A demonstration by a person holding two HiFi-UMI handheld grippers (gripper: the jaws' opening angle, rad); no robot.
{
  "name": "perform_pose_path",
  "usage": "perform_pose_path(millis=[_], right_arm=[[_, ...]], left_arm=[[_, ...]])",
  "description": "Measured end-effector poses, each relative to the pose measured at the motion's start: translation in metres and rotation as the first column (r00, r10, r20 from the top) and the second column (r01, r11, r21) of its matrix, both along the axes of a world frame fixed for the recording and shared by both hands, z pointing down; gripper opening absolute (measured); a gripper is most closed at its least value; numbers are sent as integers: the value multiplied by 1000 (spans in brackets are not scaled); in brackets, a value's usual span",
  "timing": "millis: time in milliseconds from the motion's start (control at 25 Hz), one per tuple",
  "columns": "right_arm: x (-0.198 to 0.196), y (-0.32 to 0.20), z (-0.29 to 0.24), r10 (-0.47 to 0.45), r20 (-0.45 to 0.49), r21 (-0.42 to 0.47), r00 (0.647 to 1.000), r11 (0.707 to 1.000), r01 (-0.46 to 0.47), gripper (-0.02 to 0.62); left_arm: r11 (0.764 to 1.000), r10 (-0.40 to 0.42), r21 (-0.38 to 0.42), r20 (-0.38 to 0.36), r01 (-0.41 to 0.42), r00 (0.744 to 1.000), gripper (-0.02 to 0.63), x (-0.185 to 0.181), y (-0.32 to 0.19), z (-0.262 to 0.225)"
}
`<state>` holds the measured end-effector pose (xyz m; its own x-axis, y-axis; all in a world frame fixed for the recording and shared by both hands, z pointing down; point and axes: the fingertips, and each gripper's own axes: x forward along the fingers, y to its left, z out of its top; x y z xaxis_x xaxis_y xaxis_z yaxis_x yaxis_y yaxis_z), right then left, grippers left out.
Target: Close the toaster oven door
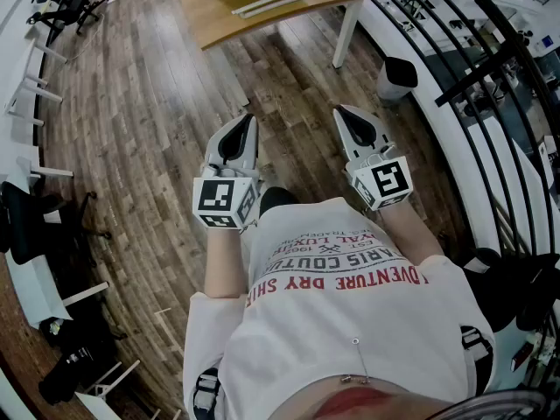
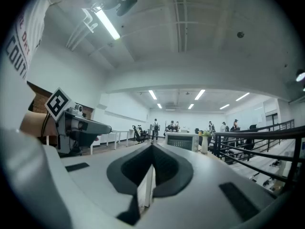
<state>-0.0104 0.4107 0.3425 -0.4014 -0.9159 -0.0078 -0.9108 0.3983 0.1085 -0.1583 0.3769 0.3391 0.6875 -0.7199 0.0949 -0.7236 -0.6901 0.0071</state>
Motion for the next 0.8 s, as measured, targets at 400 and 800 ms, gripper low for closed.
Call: perform_pose_path(millis=[400,800], right_arm=[[-4,-3,6,-10,7,-23,1000,1000,10,-14],[16,-5,18,52,52,-68,997,997,-48,-14]], left_arm=[[1000,-4,-22,0,4,1000,12,-2,-3,6],[997,23,-67,-32,-25,999,107,12,-5,19]])
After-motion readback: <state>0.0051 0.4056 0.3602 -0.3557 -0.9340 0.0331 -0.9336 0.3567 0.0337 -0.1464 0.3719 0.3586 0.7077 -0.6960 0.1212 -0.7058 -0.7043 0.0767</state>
